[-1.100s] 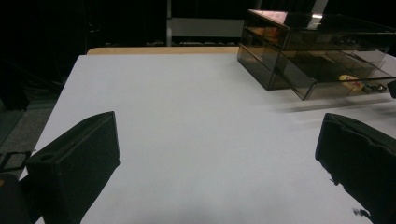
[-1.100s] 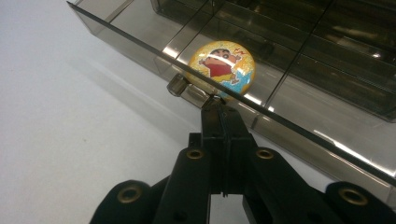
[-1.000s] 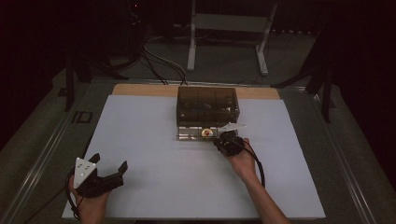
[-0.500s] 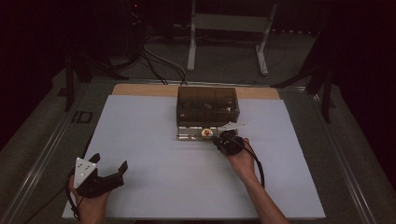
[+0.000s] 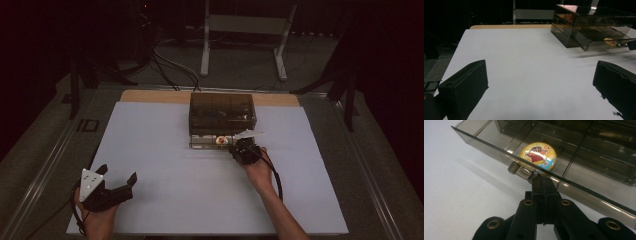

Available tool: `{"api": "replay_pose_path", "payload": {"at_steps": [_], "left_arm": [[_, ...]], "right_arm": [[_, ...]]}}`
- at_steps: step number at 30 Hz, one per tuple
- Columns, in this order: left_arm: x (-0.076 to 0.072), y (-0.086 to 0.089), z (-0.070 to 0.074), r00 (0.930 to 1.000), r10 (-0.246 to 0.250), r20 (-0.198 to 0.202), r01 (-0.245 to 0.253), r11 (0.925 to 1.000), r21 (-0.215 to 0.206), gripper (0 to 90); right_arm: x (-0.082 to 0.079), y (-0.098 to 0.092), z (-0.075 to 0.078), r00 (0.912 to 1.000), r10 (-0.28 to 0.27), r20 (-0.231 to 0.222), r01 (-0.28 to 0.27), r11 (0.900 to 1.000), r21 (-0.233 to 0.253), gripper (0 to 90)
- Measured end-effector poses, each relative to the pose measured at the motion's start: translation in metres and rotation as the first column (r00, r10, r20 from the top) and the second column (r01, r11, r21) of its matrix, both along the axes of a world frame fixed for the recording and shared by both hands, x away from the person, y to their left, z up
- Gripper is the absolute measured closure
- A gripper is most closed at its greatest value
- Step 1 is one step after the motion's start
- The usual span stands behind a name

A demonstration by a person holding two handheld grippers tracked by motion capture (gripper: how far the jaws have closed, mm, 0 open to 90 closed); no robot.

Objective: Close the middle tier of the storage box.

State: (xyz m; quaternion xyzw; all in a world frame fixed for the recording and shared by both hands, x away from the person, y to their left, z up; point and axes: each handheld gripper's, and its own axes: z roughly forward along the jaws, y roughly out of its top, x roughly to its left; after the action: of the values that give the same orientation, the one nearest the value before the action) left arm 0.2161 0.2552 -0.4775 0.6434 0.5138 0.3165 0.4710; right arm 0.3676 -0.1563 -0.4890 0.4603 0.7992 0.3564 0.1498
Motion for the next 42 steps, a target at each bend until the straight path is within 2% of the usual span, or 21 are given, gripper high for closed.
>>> {"api": "replay_pose_path", "payload": {"at_steps": [29,42], "left_arm": [[0.0,-0.0003,0.0002,1.0,0.001,0.001,-0.001,1.0,0.004,1.1],[0.0,-0.0003,0.0002,1.0,0.001,0.001,-0.001,1.0,0.004,1.1]], "right_arm": [[0.0071,-0.0013,0.0013,0.9989,-0.047,-0.006,0.047,0.998,0.031,90.0],[0.0091,-0.0016,-0.001,0.9983,-0.056,-0.014,0.056,0.998,0.03,90.0]]}}
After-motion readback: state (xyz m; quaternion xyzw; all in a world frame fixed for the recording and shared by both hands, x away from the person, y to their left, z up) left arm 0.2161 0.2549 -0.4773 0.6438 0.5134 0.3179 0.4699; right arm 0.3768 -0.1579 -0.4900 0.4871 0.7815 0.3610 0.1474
